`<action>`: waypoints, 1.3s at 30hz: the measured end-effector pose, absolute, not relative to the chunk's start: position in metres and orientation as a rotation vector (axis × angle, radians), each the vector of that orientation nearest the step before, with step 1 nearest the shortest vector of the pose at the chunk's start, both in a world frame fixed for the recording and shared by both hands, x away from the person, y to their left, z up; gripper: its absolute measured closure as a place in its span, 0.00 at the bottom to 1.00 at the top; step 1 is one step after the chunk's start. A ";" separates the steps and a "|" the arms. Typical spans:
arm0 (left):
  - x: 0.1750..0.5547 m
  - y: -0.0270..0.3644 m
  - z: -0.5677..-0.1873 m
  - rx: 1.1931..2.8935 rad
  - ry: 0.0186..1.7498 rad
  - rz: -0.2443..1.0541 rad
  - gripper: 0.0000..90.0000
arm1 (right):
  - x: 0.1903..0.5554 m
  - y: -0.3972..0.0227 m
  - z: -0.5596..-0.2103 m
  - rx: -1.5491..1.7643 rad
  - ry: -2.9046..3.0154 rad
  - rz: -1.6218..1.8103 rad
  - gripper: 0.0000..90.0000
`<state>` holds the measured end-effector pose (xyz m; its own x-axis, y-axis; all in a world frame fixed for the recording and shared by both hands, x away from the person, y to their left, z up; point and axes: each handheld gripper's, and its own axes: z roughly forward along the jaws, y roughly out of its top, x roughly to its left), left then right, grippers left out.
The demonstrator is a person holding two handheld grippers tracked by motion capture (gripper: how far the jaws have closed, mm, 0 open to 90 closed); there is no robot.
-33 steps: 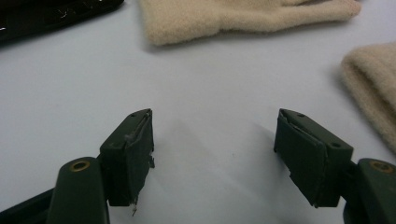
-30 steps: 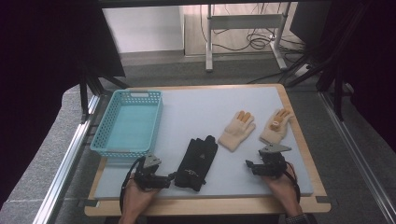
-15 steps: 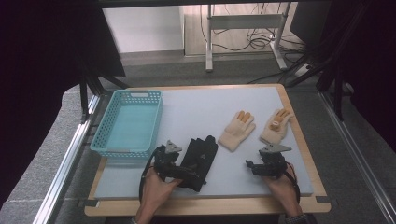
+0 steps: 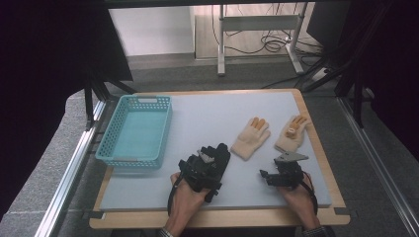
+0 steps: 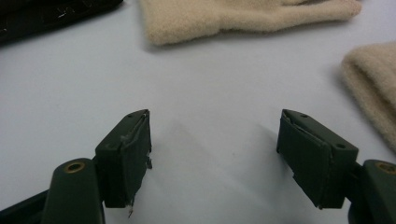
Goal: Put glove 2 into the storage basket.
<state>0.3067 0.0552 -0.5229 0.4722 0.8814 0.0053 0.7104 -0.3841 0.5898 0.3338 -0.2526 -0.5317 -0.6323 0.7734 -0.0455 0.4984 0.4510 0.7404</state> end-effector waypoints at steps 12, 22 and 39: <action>0.306 0.054 -0.530 2.256 1.282 0.333 0.03 | 0.334 -0.253 -0.532 1.076 2.329 1.001 0.28; 0.314 0.076 -0.518 2.311 1.215 0.367 0.65 | 0.334 -0.252 -0.532 1.077 2.329 1.003 0.28; 0.331 0.104 -0.471 2.236 1.195 0.353 0.69 | 0.334 -0.252 -0.532 1.078 2.329 1.004 0.28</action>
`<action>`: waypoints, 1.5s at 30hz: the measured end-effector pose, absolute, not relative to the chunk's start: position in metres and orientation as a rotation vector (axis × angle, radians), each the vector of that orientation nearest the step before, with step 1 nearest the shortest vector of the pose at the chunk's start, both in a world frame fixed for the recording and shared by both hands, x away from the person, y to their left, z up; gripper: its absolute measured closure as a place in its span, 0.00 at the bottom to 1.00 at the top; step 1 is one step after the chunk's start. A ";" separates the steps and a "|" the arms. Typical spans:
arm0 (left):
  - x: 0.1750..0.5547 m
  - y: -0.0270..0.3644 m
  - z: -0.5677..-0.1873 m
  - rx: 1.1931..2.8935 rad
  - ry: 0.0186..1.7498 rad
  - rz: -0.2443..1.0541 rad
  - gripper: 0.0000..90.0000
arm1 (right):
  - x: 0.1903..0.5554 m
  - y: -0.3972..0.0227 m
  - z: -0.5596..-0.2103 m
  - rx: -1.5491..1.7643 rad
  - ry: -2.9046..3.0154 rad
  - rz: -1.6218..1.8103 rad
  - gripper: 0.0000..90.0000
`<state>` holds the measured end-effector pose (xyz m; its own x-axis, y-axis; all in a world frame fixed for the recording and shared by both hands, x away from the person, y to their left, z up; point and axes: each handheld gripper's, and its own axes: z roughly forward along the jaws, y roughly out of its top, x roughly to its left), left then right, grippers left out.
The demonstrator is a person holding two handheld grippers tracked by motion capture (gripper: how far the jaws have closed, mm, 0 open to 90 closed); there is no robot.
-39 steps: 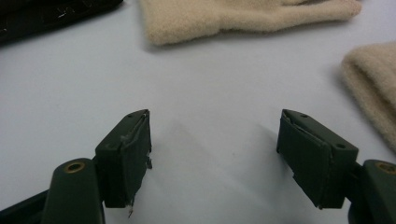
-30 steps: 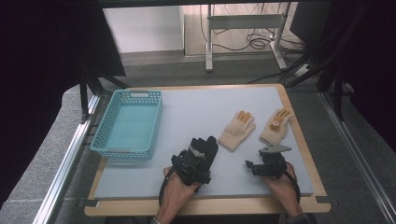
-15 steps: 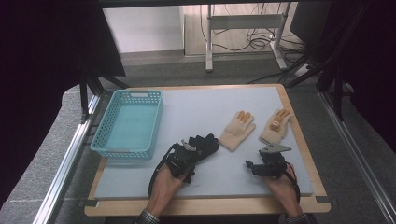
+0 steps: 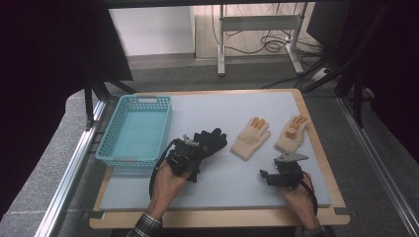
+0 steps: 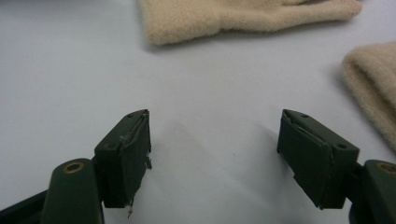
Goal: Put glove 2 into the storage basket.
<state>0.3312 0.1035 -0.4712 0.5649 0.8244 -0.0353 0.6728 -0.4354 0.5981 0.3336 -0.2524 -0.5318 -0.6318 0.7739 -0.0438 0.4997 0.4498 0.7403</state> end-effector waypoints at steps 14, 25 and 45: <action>0.360 0.134 -0.423 2.189 1.245 0.452 0.68 | 0.334 -0.253 -0.532 1.075 2.330 1.003 0.28; 0.383 0.175 -0.401 2.114 1.364 0.507 0.68 | 0.334 -0.252 -0.532 1.078 2.329 1.005 0.28; 0.426 0.271 -0.441 2.048 1.730 0.520 0.67 | 0.334 -0.253 -0.532 1.073 2.331 1.003 0.28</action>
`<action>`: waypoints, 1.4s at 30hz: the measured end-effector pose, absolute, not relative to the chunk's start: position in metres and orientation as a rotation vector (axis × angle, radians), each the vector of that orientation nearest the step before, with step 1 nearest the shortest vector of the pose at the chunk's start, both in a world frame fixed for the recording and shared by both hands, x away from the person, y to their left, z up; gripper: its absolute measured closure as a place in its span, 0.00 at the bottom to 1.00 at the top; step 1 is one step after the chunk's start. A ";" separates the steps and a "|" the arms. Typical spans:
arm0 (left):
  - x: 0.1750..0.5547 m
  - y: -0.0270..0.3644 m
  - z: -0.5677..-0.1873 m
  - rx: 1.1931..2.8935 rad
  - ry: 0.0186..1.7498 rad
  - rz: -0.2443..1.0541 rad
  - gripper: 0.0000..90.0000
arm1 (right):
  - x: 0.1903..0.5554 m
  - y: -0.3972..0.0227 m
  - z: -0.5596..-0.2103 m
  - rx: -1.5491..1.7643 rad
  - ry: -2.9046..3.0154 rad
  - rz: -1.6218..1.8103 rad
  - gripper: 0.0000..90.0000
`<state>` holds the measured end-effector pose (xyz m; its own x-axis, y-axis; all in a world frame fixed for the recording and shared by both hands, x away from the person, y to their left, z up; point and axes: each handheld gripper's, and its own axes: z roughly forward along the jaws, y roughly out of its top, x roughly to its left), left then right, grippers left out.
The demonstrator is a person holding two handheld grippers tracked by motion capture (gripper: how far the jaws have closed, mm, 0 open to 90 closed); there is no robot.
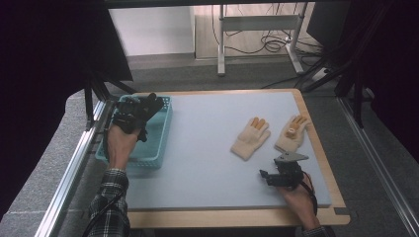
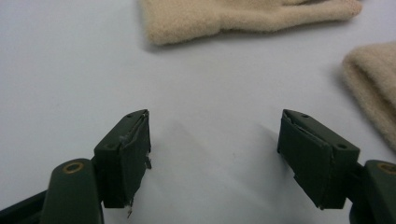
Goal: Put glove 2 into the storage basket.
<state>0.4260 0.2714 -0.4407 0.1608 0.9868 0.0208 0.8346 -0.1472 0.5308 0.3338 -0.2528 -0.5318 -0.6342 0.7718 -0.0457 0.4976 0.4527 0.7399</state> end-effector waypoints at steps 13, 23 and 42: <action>0.448 0.313 -0.488 2.094 1.992 0.431 0.65 | 0.334 -0.253 -0.532 1.074 2.331 1.003 0.28; 0.458 0.317 -0.502 2.220 2.020 0.416 0.34 | 0.334 -0.253 -0.532 1.073 2.331 1.003 0.28; 0.433 0.302 -0.455 2.098 1.668 0.392 0.04 | 0.334 -0.253 -0.532 1.075 2.330 1.003 0.28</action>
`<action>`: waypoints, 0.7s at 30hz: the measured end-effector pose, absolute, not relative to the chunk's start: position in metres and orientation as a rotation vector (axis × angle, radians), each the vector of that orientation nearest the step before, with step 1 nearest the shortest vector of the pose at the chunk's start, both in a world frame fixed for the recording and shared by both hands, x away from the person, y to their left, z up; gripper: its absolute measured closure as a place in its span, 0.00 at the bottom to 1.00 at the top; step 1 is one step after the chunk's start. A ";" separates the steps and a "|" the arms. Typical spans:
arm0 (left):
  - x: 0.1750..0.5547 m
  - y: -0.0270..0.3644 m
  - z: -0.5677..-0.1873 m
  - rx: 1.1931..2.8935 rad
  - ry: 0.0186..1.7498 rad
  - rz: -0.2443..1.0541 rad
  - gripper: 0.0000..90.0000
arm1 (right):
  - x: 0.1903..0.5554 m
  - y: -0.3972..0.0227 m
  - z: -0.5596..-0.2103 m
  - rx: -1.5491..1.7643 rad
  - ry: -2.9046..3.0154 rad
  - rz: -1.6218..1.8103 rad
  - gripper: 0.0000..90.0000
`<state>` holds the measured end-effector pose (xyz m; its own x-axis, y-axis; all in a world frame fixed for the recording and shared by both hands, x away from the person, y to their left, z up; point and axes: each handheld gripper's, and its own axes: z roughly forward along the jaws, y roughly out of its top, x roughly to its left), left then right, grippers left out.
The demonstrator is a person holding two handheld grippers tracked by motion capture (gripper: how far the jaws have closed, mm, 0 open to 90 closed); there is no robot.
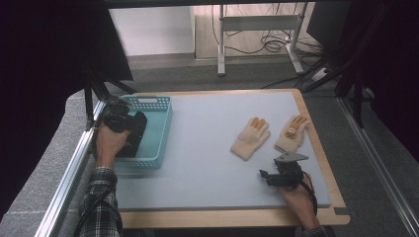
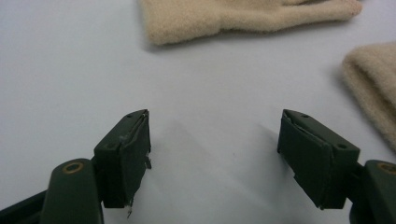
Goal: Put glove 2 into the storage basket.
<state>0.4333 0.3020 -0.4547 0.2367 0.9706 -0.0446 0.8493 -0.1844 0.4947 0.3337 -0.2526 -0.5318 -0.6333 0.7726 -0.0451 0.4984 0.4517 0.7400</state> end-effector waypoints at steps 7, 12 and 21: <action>0.424 0.281 -0.441 2.111 1.516 0.442 0.02 | 0.334 -0.253 -0.532 1.075 2.331 1.003 0.28; 0.414 0.264 -0.430 2.101 1.420 0.448 0.01 | 0.334 -0.252 -0.532 1.077 2.330 1.005 0.28; 0.395 0.231 -0.421 2.100 1.270 0.469 0.00 | 0.334 -0.252 -0.532 1.076 2.329 1.004 0.27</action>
